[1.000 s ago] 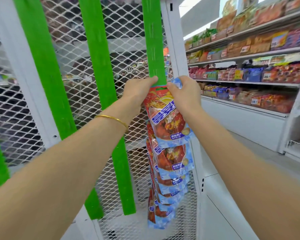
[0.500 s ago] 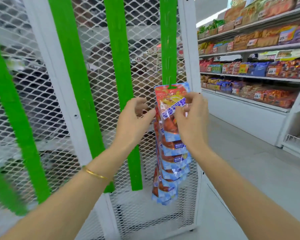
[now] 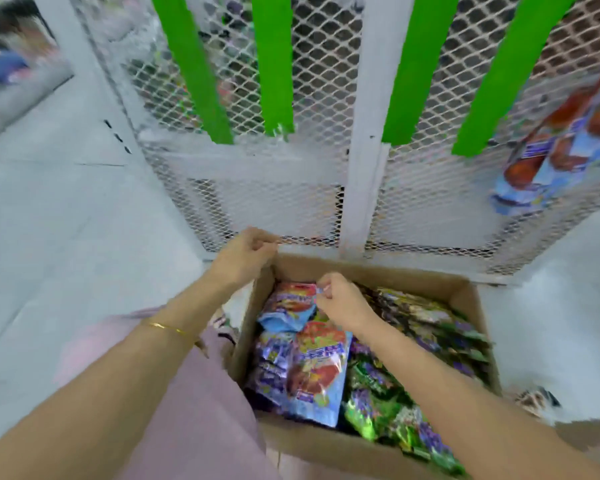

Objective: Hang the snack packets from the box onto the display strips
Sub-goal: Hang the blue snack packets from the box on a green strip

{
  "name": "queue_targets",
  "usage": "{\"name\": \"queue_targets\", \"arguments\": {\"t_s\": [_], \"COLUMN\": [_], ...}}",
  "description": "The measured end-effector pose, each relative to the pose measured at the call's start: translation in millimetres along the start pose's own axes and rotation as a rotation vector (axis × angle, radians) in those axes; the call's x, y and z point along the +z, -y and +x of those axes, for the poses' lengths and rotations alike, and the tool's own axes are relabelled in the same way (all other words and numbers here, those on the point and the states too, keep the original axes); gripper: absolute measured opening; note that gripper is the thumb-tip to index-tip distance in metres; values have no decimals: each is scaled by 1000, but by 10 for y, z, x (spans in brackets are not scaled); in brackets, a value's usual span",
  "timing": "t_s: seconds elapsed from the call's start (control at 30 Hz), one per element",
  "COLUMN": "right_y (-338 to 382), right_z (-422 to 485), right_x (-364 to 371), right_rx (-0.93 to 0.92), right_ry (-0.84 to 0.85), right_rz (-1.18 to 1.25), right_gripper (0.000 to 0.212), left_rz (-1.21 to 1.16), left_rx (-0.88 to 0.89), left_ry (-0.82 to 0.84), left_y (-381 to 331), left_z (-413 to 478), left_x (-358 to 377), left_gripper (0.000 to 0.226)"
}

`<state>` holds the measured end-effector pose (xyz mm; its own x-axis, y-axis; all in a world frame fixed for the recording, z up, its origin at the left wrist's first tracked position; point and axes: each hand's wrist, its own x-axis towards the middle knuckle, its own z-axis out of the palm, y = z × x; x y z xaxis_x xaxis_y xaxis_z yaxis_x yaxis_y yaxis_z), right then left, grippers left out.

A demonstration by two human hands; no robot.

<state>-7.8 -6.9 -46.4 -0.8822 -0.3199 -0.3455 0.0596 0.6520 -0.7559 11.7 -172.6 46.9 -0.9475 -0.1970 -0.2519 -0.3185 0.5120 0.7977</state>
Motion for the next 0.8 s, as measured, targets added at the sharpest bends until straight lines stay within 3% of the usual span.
{"name": "queue_targets", "arguments": {"t_s": [0.2,0.3,0.43,0.5,0.63,0.8], "right_y": [-157,-237,-222,-167,24,173], "right_z": [561,758,948,970,798,366], "right_x": [570,671,692,680,489,-77], "right_rx": [311,454,636,709,709,461], "right_ry": [30,3,-161,-92,49,194], "right_rz": [-159,-126,364,697,887,907], "right_gripper": [36,37,30,21,20,10], "left_rz": [-31,-77,-103,-89,-41,47], "left_rx": [-64,-111,-108,-91,-94,-169], "left_ry": [24,24,10,13,16,-29], "left_y": [206,248,253,256,297,285], "left_z": [6,31,92,109,119,132], "left_x": [-147,-208,-242,-222,-193,-86], "left_gripper": [24,21,21,23,28,50]}}
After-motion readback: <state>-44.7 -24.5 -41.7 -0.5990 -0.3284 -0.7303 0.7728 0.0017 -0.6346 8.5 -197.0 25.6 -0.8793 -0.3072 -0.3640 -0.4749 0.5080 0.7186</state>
